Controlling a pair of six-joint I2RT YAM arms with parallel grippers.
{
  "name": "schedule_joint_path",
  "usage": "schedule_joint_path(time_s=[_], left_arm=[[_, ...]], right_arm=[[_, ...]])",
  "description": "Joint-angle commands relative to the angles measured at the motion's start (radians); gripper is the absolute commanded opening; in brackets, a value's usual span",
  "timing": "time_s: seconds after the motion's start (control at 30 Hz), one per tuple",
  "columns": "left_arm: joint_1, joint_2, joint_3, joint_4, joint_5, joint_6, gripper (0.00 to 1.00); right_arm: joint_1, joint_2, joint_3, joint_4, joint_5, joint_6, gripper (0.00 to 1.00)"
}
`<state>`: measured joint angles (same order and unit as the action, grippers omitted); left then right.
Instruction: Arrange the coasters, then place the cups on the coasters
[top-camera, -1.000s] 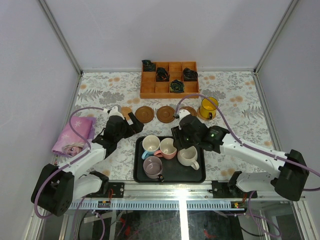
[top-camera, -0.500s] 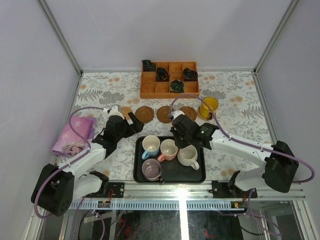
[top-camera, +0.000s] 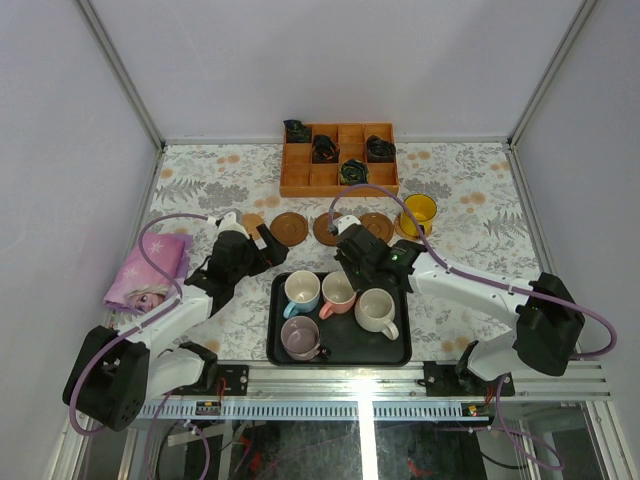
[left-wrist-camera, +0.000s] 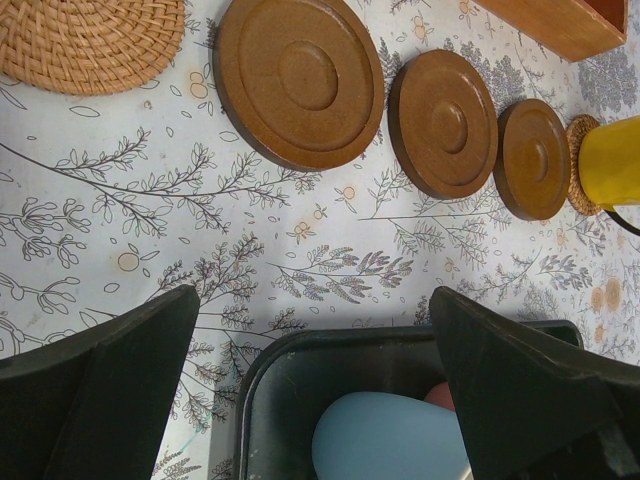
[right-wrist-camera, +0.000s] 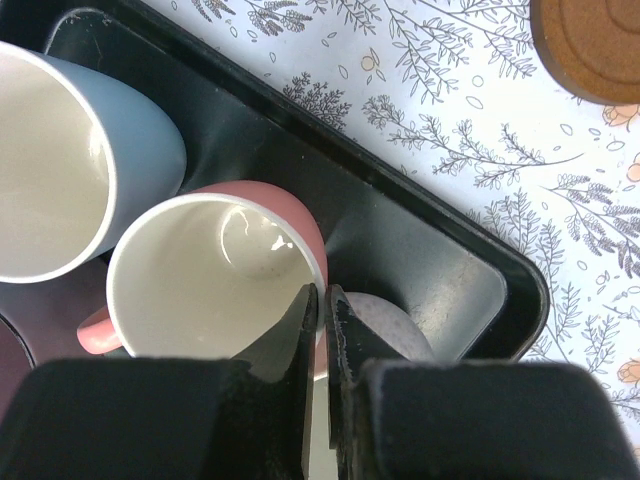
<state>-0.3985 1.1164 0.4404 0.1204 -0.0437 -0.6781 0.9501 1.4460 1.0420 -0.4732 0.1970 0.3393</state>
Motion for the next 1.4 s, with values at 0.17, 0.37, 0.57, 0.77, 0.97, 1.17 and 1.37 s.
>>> schedule_joint_path(time_s=[0.17,0.37,0.57,0.77,0.97,1.17,1.37], left_arm=[[-0.003,0.014,-0.01,0.064,0.007,0.008,1.0],[-0.003,0.024,-0.011,0.072,0.014,0.007,1.0],[-0.003,0.023,-0.009,0.072,0.023,0.006,1.0],[-0.003,0.018,-0.001,0.051,0.02,0.012,1.0],[-0.003,-0.002,-0.012,0.031,0.052,0.001,1.0],[-0.02,-0.096,-0.094,0.077,0.029,-0.031,1.0],[-0.021,-0.139,-0.125,0.077,-0.045,-0.046,1.0]], right_arm=[[0.014,-0.032,0.019,0.068,0.022,-0.079,0.23],[0.093,-0.114,0.018,0.042,0.167,-0.025,0.51],[0.204,-0.128,0.05,-0.013,0.31,0.124,0.74],[0.288,-0.107,0.06,-0.094,0.365,0.351,0.72],[0.364,-0.113,0.025,-0.117,0.441,0.57,0.69],[0.416,-0.07,0.02,-0.115,0.473,0.701,0.69],[0.438,0.051,0.06,-0.118,0.494,0.801,0.67]])
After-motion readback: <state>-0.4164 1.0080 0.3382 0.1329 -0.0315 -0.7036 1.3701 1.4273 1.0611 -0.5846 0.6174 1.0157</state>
